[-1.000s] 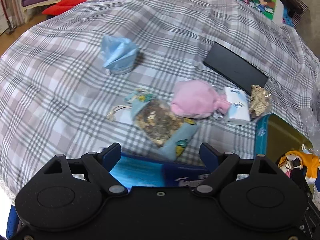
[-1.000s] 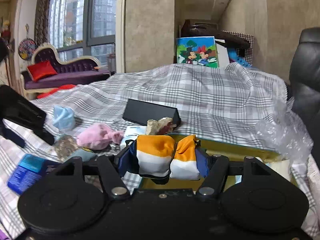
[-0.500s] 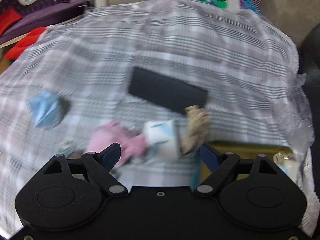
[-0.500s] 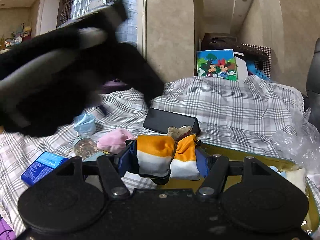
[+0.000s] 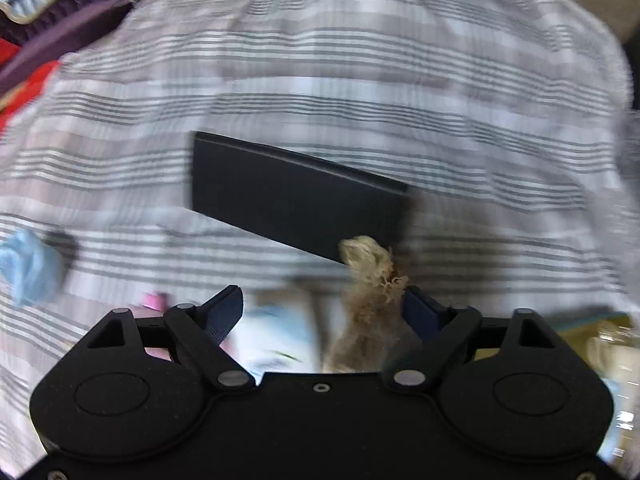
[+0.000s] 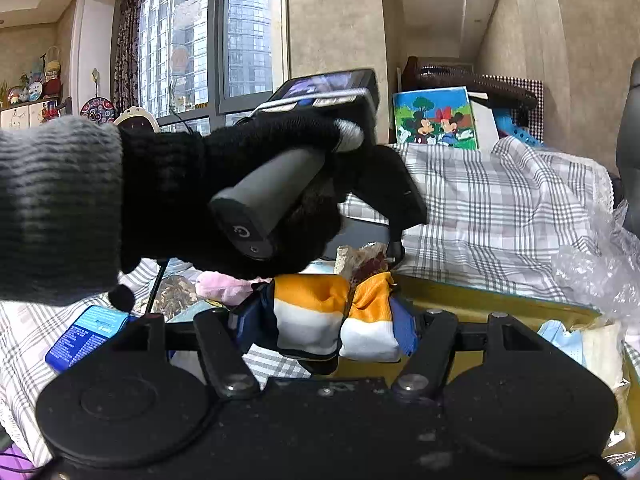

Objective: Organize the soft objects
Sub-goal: 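Grasp the red-and-pink fabric bundle with the left gripper while the right gripper holds the socks, then release the fabric bundle into the tray while the right gripper drops the socks there, then grasp the white tissue pack with the right gripper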

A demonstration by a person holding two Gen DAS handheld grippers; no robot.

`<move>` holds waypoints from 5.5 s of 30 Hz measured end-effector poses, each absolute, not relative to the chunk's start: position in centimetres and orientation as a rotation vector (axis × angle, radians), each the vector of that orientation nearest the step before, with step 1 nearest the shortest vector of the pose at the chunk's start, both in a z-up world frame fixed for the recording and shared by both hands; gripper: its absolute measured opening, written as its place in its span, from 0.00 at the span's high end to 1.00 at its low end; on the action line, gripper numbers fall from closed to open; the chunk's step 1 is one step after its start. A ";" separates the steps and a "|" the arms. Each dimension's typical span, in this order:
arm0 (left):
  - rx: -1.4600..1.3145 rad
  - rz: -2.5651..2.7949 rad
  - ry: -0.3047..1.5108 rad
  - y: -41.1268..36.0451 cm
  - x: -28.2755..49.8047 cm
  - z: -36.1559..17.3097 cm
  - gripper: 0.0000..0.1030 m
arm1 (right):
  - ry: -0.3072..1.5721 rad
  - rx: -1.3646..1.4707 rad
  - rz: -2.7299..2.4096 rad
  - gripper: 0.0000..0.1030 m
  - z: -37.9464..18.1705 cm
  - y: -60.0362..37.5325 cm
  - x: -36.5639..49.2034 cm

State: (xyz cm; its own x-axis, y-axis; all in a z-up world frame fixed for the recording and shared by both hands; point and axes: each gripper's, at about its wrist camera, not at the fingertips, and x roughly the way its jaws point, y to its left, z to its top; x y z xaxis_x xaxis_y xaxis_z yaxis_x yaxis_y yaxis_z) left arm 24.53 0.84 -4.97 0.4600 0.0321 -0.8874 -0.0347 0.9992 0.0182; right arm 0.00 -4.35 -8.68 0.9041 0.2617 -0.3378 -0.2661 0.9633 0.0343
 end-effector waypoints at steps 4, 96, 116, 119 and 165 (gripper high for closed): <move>-0.011 0.242 1.066 4.9 25.1 -4.4 0.25 | 0.357 -0.008 0.281 0.38 -8.8 -4.3 0.3; -0.223 -0.170 1.018 2.8 6.5 2.8 0.51 | 0.789 0.107 -0.078 0.38 -0.9 -15.2 7.3; -0.165 -0.090 1.018 3.6 7.1 1.0 0.30 | 0.769 0.091 -0.063 0.38 0.2 -15.5 8.0; -0.160 -0.052 1.021 4.9 7.0 0.8 0.27 | 0.761 0.081 -0.055 0.37 0.6 -15.1 8.4; -0.445 0.258 1.026 22.1 5.4 -1.2 0.24 | 0.858 -0.175 0.231 0.22 -2.7 1.4 14.0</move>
